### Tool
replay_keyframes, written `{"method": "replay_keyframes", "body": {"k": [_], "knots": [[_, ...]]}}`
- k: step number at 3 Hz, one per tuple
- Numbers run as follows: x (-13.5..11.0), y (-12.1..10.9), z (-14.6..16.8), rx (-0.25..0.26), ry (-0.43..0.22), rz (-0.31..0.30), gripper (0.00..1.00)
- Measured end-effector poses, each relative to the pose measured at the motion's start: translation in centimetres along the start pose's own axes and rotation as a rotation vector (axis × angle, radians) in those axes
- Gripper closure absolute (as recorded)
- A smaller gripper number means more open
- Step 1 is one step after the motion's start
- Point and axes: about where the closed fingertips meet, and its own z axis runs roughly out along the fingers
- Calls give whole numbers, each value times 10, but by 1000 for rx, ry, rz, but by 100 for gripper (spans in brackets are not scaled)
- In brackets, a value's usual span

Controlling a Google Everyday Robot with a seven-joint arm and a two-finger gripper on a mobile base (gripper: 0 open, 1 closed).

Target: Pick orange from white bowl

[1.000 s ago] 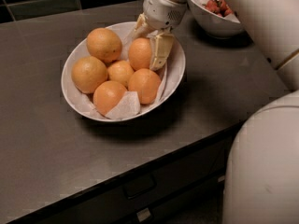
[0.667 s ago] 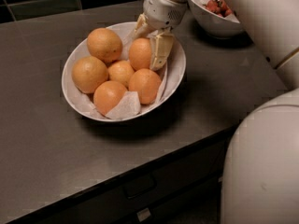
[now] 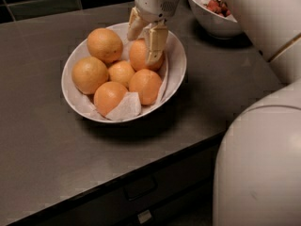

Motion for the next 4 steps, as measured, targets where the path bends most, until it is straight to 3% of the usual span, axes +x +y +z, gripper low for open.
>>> {"method": "replay_keyframes", "body": {"k": [2, 4], "knots": [[0, 0, 0, -9, 17, -33, 36], [9, 18, 0, -26, 1, -22, 36]]}}
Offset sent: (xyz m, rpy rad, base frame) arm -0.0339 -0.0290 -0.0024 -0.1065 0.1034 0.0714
